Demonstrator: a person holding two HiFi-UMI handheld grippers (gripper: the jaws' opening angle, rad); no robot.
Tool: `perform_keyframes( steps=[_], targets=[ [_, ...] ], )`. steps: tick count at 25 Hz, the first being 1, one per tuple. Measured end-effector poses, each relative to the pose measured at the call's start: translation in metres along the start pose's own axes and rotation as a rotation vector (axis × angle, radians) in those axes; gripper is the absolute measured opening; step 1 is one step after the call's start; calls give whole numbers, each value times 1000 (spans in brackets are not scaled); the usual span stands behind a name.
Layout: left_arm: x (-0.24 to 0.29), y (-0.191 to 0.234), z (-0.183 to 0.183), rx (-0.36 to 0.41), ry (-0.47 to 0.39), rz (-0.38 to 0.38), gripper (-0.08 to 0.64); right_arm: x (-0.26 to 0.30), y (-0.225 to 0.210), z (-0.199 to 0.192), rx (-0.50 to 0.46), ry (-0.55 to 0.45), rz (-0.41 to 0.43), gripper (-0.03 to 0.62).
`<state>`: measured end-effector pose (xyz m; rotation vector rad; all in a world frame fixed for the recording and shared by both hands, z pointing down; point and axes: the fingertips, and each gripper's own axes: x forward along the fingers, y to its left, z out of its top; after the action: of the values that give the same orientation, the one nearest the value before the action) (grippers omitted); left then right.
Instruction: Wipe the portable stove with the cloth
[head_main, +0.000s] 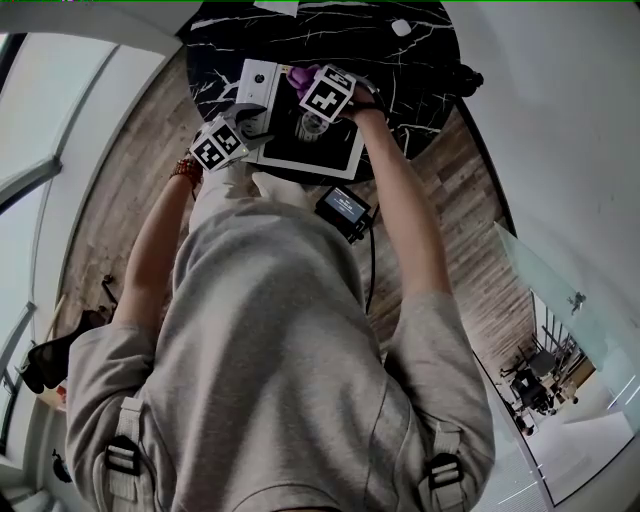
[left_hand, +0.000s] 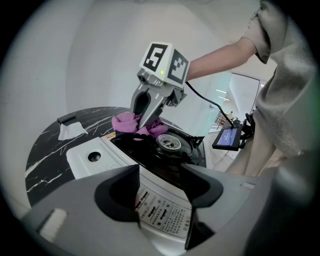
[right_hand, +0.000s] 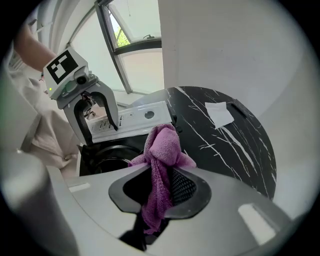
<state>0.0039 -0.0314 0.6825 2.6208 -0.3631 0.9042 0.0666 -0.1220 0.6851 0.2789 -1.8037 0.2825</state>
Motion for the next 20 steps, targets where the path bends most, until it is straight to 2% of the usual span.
perform_keyframes(
  steps=[9, 12, 16, 20],
  targets=[
    [-1, 1, 1, 2, -18, 4, 247, 1, 1, 5, 11, -16, -10, 89],
    [-1, 0, 2, 0, -25, -13, 247, -3, 1, 4, 24, -60, -20, 89],
    [-2, 2, 1, -40, -35, -48, 245, -15, 6, 11, 105, -149, 4, 91],
    [-5, 1, 0, -70, -99, -35, 244, -26, 19, 28, 74, -185, 0, 92]
  ],
)
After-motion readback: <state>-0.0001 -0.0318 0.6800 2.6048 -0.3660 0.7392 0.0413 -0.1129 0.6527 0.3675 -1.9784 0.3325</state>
